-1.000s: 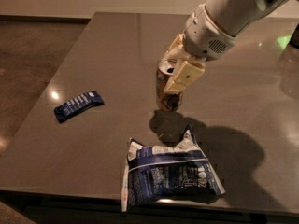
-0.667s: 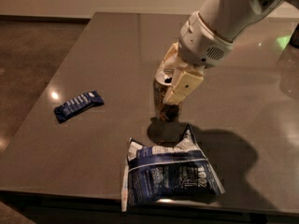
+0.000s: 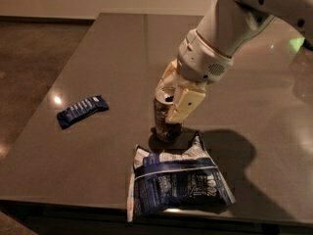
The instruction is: Move orange can near blue chip bag
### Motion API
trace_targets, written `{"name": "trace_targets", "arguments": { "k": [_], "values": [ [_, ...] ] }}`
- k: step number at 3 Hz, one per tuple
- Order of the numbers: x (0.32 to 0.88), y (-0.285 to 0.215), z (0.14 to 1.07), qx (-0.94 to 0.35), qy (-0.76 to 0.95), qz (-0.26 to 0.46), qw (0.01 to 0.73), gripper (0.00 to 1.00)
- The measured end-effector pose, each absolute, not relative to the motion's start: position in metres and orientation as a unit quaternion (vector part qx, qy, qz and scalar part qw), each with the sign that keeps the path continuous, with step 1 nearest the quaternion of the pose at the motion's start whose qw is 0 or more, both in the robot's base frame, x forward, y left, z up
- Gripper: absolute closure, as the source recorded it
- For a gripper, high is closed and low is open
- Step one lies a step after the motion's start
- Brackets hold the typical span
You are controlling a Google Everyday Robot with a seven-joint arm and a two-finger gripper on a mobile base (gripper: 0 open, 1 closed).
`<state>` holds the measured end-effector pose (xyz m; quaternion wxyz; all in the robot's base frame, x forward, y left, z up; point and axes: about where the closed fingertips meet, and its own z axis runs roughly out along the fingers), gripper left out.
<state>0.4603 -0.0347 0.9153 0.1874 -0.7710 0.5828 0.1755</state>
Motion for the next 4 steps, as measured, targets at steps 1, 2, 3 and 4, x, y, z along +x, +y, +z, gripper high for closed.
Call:
{"name": "trace_targets", "arguments": {
  "k": [1, 2, 3, 4],
  "values": [
    [0.4565, -0.0321, 0.9152, -0.779, 0.565, 0.182, 0.200, 0.52],
    [0.4511, -0.0321, 0.9174, -0.787, 0.550, 0.189, 0.209, 0.20],
    [0.4519, -0.0300, 0.9182, -0.786, 0.550, 0.186, 0.210, 0.00],
    [0.4519, -0.0299, 0.9182, -0.786, 0.550, 0.186, 0.210, 0.00]
  ]
}}
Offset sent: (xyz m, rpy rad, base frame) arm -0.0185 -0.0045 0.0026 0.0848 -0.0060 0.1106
